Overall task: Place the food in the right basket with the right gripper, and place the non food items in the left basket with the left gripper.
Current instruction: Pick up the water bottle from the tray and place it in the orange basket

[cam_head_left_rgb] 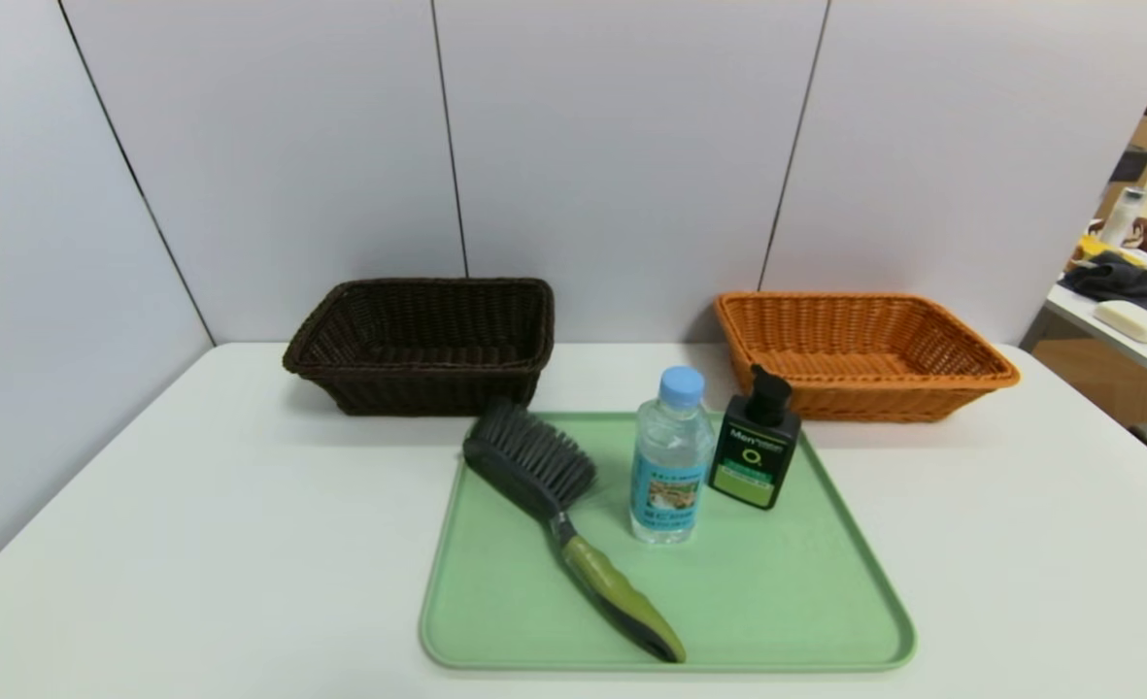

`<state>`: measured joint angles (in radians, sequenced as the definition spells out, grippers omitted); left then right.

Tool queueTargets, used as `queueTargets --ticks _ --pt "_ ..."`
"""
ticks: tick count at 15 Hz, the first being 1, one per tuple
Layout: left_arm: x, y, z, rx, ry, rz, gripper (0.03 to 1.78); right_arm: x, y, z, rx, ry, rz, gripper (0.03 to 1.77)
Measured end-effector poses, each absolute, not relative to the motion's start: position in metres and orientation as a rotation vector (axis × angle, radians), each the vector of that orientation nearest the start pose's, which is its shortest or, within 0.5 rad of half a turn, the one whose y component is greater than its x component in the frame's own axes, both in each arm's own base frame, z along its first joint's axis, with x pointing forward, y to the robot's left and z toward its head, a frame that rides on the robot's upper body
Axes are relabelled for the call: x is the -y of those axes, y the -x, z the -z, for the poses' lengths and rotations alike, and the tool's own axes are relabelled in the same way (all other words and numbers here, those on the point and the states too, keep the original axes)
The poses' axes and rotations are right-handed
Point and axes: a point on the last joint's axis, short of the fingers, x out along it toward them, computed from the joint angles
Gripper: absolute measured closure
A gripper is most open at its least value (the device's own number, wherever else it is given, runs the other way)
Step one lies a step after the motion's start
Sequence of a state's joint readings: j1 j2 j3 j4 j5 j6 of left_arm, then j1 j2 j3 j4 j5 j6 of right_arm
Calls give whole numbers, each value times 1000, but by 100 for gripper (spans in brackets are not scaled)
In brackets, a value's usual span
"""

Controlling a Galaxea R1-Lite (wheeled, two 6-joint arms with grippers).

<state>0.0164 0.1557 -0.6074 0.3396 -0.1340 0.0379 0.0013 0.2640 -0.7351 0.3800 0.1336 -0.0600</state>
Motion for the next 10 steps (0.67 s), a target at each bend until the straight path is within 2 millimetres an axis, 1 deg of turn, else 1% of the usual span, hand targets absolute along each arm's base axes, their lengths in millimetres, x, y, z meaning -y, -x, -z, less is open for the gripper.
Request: queueTargets --ticks 3,5,7,10 --pt "4 58 -232 84 -44 139 12 -4 50 -273 81 67 -171 9" --pt "4 46 -248 53 -42 142 12 -4 37 -295 63 74 -195 9" --pt "4 32 -258 11 -39 146 12 -5 22 -314 22 81 -243 9" --pt "5 13 -264 -55 -28 186 12 -8 -1 -328 -74 68 -372 9"
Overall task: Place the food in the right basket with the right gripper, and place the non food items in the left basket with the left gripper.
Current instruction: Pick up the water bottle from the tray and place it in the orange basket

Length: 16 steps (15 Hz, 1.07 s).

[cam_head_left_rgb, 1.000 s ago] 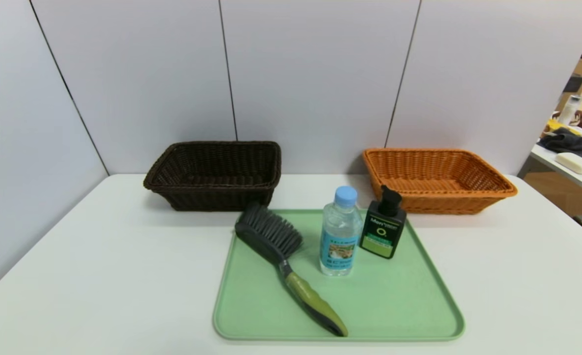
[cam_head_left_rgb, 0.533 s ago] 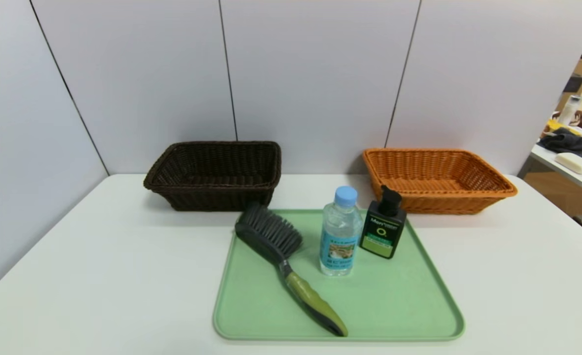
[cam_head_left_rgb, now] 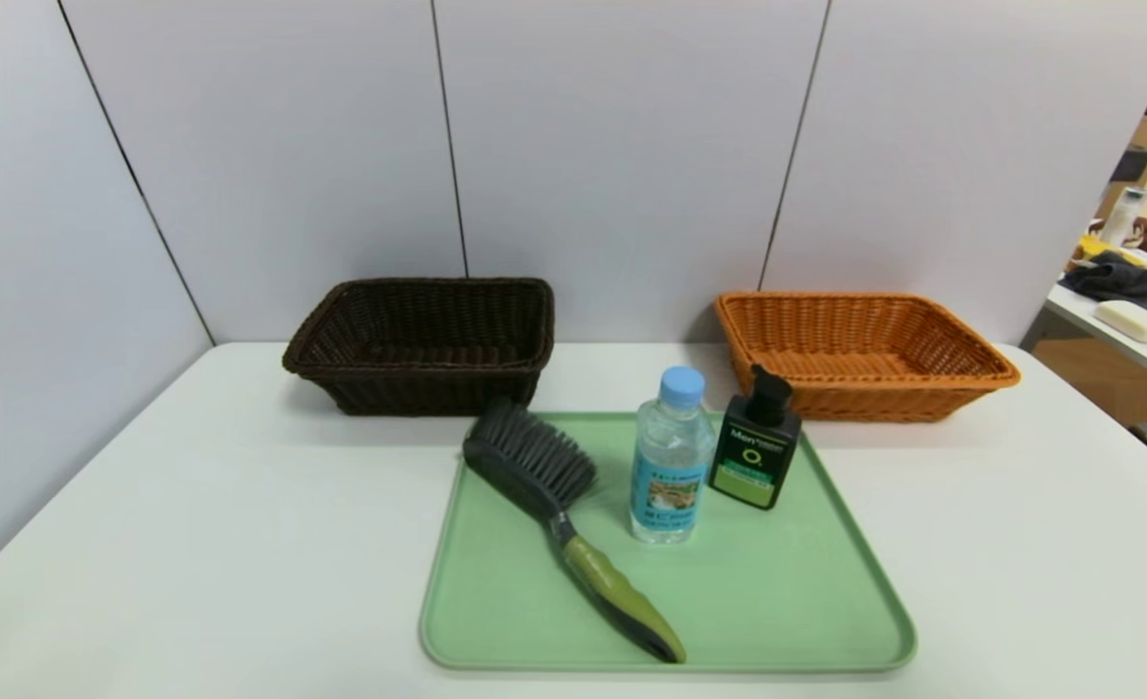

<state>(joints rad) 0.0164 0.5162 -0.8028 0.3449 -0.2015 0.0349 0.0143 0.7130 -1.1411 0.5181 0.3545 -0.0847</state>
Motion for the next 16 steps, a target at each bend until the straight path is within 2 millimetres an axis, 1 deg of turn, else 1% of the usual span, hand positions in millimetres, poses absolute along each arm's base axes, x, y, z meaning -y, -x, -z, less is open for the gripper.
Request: queueTargets --ticks 2,5,7,9,11,13,16 --pt "5 0 -265 -101 -19 197 12 -9 -18 -333 -110 66 -439 9" --pt "5 -19 -265 -170 -10 213 12 -16 -42 -331 -183 54 -573 9" --pt "5 -31 -265 -210 -5 222 12 -25 -63 -327 -254 48 -643 9" --pt "5 -43 -266 -249 1 224 12 -37 -86 -322 -311 45 -697 9" --pt "5 -58 -265 -292 6 224 12 -58 -111 -311 -351 63 -715 9" --pt "6 -73 -265 -316 9 223 12 -79 -134 -294 -370 91 -707 9" --pt "7 -102 -268 -305 9 232 12 -100 -157 -267 -452 90 -709 9"
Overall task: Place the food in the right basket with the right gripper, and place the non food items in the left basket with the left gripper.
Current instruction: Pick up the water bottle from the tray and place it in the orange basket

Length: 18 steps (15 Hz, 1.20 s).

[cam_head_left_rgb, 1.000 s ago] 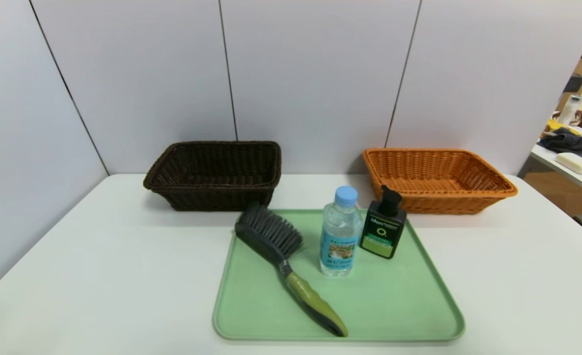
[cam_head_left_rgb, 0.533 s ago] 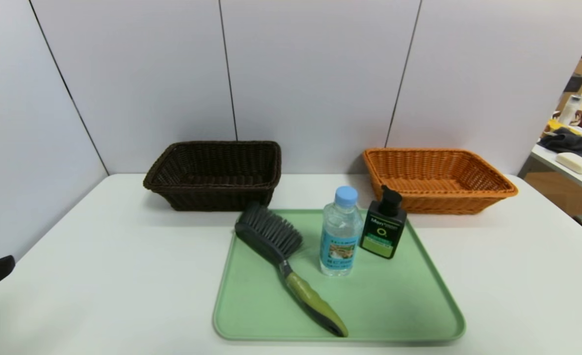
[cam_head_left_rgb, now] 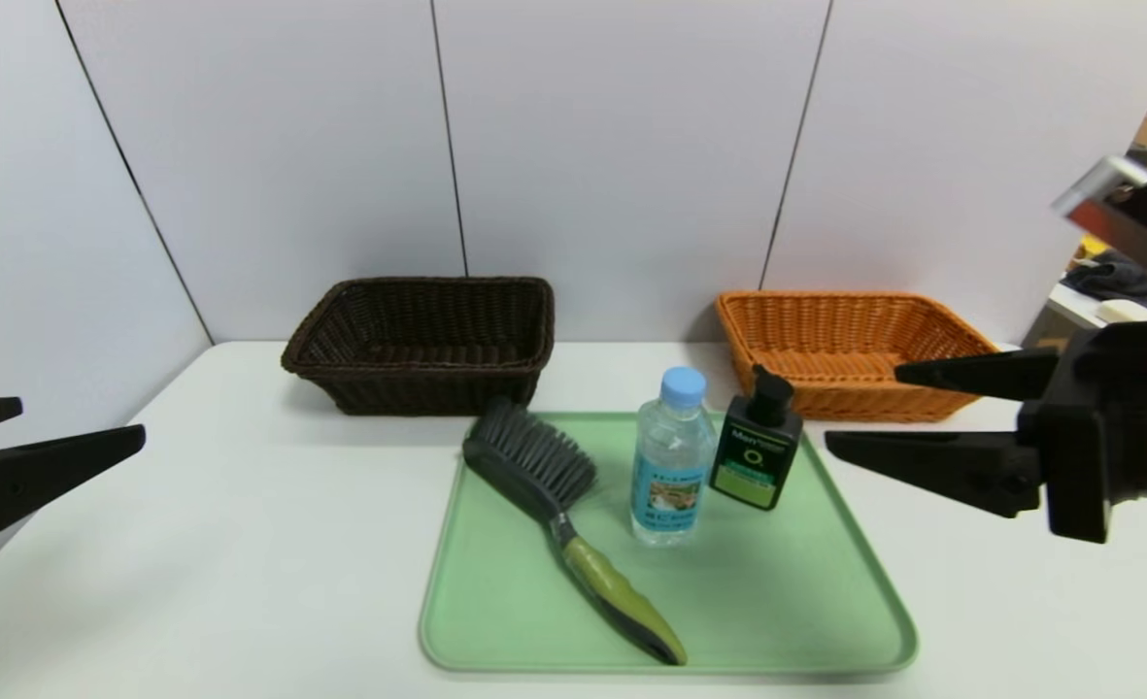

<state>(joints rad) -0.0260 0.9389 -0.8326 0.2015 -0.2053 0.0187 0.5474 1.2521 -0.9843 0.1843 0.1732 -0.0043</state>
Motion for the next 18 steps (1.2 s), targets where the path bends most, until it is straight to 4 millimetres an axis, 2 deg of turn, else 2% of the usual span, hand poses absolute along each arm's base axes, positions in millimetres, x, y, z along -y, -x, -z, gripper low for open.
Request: queueTargets --ticks 3,7,12,15,18 --pt "17 -125 -265 -324 5 272 12 -113 -175 -239 -468 100 -676 9" --pt "37 -141 -260 -380 17 308 12 -125 -176 -219 -510 113 -672 9" --pt "45 -145 -254 -413 13 307 12 -142 -172 -213 -485 126 -687 9" --pt "44 -146 -250 -425 -6 254 12 -150 -174 -201 -423 123 -653 9" --pt "44 -147 -249 -427 -11 247 12 -152 -176 -191 -445 133 -641 9"
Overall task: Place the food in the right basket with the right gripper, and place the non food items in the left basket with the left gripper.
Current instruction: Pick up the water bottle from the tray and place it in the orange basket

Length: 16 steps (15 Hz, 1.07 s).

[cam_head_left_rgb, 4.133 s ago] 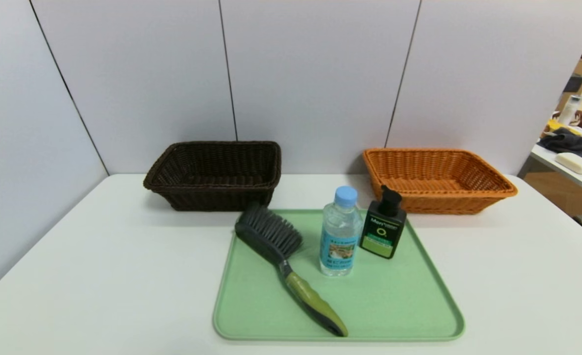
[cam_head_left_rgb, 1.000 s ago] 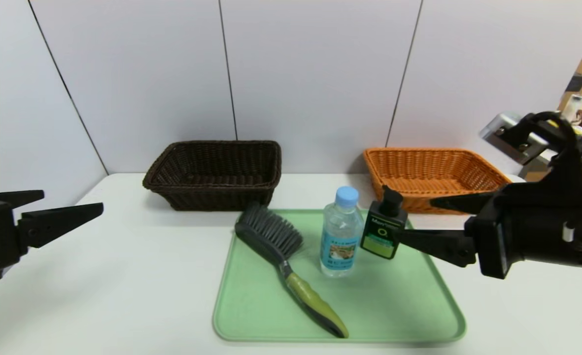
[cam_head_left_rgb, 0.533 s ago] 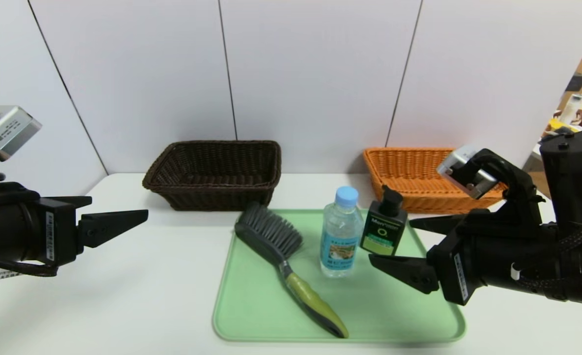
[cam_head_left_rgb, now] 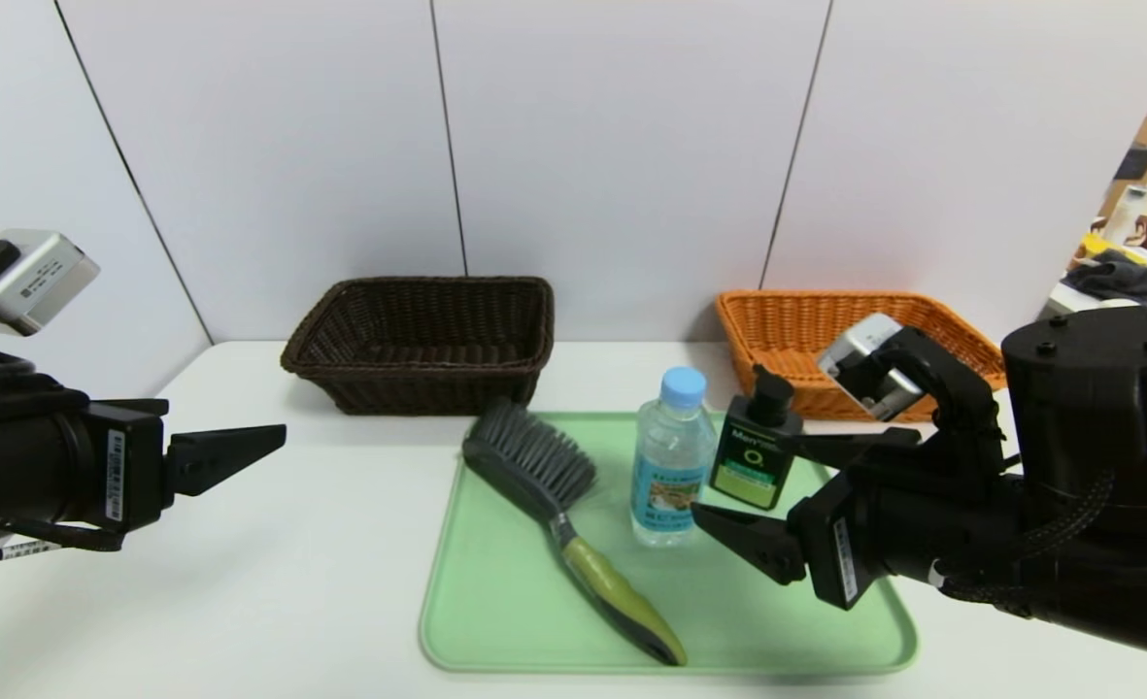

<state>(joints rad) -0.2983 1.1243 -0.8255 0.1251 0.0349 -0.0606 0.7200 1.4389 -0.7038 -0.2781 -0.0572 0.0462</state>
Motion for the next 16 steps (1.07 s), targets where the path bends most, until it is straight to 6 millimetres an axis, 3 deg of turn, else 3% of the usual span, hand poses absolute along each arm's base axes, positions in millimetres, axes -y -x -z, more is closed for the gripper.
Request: queueTargets --ticks 16 --pt "52 -159 -245 -466 -24 267 12 -187 -222 -141 -359 67 -561 9"
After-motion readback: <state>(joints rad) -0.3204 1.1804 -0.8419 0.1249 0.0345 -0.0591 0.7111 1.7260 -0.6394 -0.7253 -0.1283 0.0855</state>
